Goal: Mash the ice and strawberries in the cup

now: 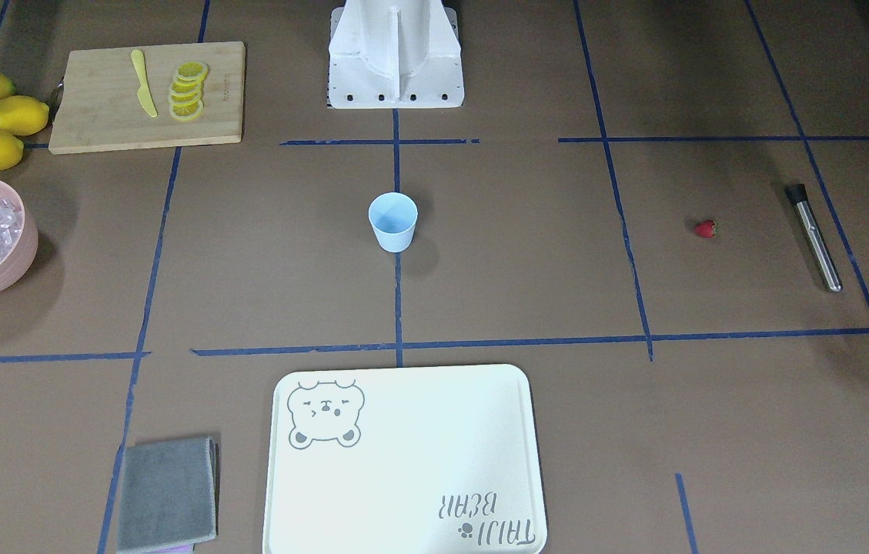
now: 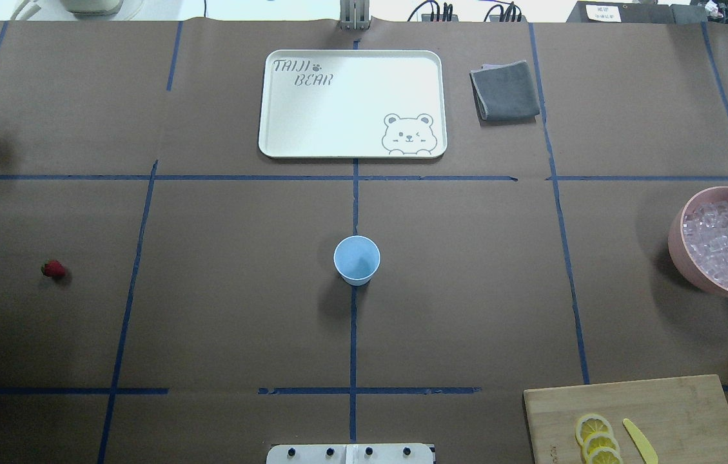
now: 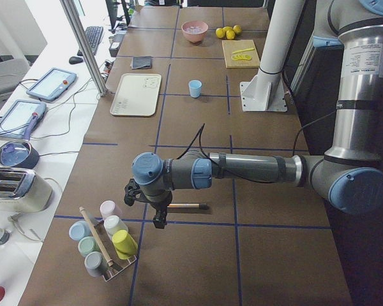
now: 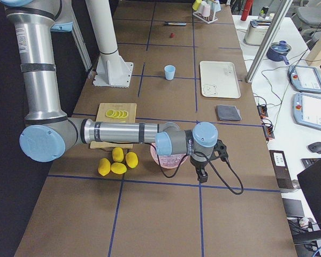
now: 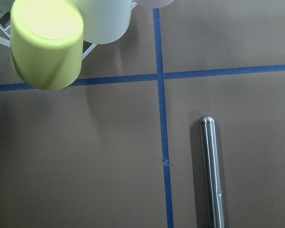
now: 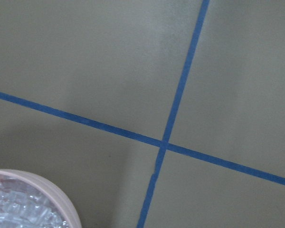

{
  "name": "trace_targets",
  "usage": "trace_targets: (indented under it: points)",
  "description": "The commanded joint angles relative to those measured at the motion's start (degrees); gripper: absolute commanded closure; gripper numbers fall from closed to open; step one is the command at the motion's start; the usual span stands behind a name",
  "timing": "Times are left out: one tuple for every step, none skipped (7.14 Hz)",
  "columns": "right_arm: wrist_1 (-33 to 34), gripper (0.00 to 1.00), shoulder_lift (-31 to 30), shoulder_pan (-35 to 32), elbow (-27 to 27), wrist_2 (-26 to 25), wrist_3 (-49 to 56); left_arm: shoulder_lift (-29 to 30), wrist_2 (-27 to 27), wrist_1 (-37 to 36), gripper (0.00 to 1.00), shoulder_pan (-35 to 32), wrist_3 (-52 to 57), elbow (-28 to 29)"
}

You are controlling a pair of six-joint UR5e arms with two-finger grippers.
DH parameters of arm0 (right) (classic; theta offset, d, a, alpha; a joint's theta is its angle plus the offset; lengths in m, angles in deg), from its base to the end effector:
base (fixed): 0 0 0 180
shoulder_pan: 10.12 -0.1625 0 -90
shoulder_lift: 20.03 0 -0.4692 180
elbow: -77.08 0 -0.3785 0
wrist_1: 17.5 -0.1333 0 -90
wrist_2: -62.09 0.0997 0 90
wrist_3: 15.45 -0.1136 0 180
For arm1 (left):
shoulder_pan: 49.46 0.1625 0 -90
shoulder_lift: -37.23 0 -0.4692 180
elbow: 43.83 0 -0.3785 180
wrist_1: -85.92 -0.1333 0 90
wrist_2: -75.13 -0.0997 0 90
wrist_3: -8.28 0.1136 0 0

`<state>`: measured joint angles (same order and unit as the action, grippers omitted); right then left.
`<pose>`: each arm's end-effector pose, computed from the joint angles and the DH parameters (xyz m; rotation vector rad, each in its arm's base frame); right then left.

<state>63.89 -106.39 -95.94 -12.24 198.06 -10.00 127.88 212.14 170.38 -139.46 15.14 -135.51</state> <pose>0.0135 -0.5237 0.6686 0.2003 -0.7992 -0.2395 -0.0502 -0.4787 0.6992 -0.0037 0.8222 0.0899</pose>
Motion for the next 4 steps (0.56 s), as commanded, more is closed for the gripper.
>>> trace_targets:
  points:
    - [-0.53,0.00,-3.02,7.73,-11.62,-0.17,-9.37,0.05,0.01,-0.09,0.00,0.00,0.00,-0.07]
    - [-0.53,0.00,-4.34,10.29,-15.32,-0.26,-12.18,-0.03,0.01,0.00,0.00,0.00,0.00,0.02]
    - [-1.40,0.00,-6.09,14.50,-17.62,-1.83,-17.17,-0.12,0.01,-0.09,0.00,0.00,0.00,0.10]
    - [-5.06,0.00,-7.15,18.63,-17.73,-5.85,-22.18,-0.21,0.01,-0.18,0.00,0.08,0.00,0.19]
